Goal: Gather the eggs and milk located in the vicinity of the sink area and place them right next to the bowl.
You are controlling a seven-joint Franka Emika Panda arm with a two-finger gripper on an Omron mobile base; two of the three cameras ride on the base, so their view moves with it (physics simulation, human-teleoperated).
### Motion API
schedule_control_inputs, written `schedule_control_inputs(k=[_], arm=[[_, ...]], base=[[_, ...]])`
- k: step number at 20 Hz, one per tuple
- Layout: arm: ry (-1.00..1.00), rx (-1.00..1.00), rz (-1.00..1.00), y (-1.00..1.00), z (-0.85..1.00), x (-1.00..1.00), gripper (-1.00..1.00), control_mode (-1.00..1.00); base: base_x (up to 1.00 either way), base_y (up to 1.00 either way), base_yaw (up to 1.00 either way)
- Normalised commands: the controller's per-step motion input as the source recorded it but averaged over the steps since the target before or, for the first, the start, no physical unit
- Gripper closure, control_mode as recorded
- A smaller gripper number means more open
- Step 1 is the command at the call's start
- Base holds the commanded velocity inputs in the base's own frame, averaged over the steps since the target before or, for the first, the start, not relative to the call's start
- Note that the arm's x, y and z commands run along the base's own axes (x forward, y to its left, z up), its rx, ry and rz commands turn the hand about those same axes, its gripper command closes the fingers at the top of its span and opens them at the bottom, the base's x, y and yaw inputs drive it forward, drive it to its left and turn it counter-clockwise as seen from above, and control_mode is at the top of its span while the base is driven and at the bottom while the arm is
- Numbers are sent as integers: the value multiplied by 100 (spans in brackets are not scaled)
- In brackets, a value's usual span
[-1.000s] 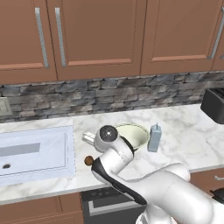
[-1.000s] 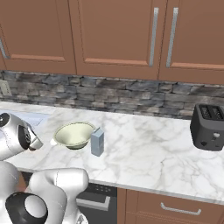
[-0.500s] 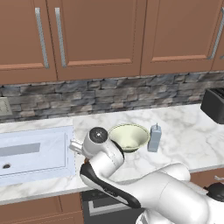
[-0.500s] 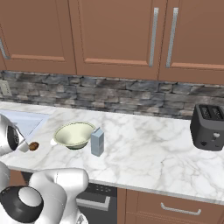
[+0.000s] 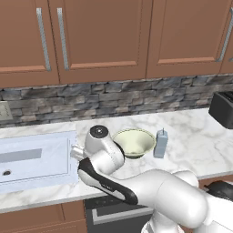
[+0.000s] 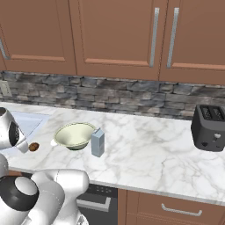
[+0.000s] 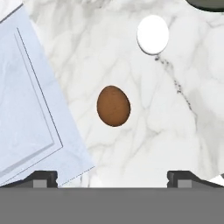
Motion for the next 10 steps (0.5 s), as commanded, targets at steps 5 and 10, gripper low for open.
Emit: schedule_control_inputs(k=[5, 10], arm=[[15, -1, 2, 0, -17, 6, -100, -100], [3, -8, 2, -1, -31, 5, -100, -100]], base=[[0, 0, 0], [0, 0, 0]])
